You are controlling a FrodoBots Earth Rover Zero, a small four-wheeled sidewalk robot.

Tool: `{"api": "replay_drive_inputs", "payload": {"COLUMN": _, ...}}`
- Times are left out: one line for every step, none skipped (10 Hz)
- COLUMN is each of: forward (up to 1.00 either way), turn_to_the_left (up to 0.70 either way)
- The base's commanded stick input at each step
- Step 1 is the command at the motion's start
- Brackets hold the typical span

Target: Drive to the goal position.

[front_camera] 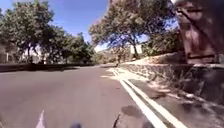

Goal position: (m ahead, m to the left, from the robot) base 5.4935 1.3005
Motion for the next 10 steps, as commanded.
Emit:
{"api": "replay_drive_inputs", "payload": {"forward": 0.5, "turn_to_the_left": 0.0}}
{"api": "replay_drive_inputs", "payload": {"forward": 0.5, "turn_to_the_left": 0.0}}
{"api": "replay_drive_inputs", "payload": {"forward": 0.5, "turn_to_the_left": 0.02}}
{"api": "replay_drive_inputs", "payload": {"forward": 0.5, "turn_to_the_left": 0.03}}
{"api": "replay_drive_inputs", "payload": {"forward": 0.5, "turn_to_the_left": 0.25}}
{"api": "replay_drive_inputs", "payload": {"forward": 0.5, "turn_to_the_left": 0.25}}
{"api": "replay_drive_inputs", "payload": {"forward": 0.5, "turn_to_the_left": 0.25}}
{"api": "replay_drive_inputs", "payload": {"forward": 0.5, "turn_to_the_left": 0.16}}
{"api": "replay_drive_inputs", "payload": {"forward": 0.5, "turn_to_the_left": 0.07}}
{"api": "replay_drive_inputs", "payload": {"forward": 0.5, "turn_to_the_left": 0.0}}
